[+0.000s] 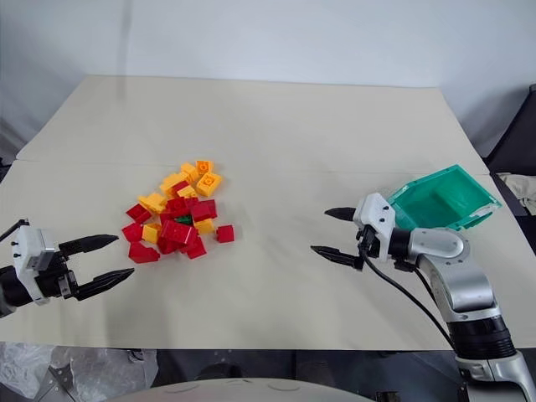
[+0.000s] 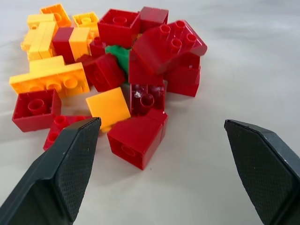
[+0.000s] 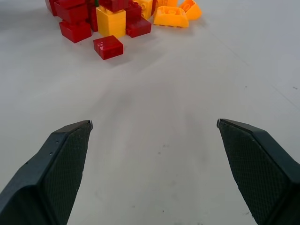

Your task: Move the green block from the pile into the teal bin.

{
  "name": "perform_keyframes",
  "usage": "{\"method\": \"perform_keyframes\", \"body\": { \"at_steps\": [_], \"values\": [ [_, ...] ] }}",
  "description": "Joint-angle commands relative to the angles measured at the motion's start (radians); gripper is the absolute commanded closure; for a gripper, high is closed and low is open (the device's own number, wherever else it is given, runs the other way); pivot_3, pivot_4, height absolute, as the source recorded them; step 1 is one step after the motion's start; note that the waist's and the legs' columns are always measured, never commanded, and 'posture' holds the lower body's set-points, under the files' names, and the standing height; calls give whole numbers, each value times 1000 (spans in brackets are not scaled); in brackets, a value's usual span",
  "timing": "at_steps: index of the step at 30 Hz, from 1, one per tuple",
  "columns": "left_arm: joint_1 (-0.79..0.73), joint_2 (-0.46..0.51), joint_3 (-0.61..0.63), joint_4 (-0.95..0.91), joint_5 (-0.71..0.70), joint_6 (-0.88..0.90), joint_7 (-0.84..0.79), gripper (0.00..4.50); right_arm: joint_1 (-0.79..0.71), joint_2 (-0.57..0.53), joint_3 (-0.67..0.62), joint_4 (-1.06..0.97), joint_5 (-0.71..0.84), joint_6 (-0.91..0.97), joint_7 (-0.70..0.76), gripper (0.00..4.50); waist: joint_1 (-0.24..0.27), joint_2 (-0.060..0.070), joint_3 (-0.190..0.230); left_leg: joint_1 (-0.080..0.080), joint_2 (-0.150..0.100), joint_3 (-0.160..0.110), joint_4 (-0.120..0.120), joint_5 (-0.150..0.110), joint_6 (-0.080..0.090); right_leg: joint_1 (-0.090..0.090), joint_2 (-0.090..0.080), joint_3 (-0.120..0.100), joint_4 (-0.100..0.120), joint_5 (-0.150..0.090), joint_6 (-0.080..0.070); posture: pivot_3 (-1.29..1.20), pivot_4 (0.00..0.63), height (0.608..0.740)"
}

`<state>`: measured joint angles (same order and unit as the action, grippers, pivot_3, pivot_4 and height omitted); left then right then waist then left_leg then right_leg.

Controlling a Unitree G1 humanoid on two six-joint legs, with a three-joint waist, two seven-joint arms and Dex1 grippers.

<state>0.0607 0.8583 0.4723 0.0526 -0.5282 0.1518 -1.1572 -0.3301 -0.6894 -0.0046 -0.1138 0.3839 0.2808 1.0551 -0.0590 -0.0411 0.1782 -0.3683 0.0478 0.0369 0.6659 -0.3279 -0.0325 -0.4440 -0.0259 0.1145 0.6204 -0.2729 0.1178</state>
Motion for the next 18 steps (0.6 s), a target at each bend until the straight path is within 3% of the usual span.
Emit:
{"method": "perform_keyframes", "body": {
  "at_steps": [1,9,12,18],
  "values": [
    [-14,7,28,-28,-28,-14,-18,0,-14,13,-27,-28,17,-15,-20,37,0,0,0,0,0,0,0,0,0,0,0,0,0,0,0,0,150,740],
    [-72,14,20,-124,-53,170,120,0,-15,28,-24,-35,15,-9,-47,37,0,0,0,0,0,0,1,0,0,0,0,0,1,0,0,0,150,740],
    [-68,18,-1,-155,-65,158,66,0,-25,43,-16,-47,27,5,-54,37,-1,0,0,0,0,0,1,0,0,0,0,0,1,0,0,0,150,740],
    [-96,9,-116,-229,-26,83,-12,1448,-52,102,13,-93,49,44,-80,0,0,1,0,0,0,0,1,0,0,0,0,0,2,0,0,0,150,740]
  ]
}}
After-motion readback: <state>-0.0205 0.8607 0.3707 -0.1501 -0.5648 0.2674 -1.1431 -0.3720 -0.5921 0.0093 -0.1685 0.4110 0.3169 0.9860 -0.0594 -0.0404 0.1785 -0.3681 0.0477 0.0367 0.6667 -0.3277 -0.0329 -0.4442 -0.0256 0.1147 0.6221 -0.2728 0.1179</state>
